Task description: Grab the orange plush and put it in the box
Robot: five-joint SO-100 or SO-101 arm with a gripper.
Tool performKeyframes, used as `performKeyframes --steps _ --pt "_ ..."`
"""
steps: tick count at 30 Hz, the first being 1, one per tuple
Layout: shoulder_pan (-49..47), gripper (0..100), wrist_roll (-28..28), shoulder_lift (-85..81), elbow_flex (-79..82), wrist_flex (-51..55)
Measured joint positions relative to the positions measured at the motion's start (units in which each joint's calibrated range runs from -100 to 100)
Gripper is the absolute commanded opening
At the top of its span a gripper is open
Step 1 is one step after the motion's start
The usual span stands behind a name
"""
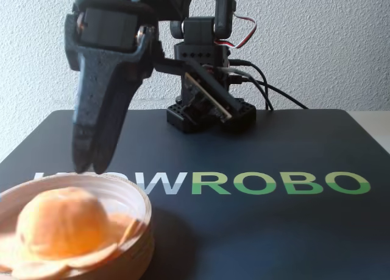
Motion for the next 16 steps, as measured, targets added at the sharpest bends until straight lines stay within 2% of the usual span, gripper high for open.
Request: performKeyframes --steps 4,7,10,13,16 --pt "0.4 39 -1.4 0.0 -1.5 3.4" --pt "-1.5 39 -5.5 -0.1 -9.1 17.0" --pt "-5.6 39 -12.1 -2.0 -10.4 27.5" --pt "-11.4 39 -16.2 -9.4 -7.6 28.3" --pt "-16.6 39 -21.9 -18.1 2.8 28.4"
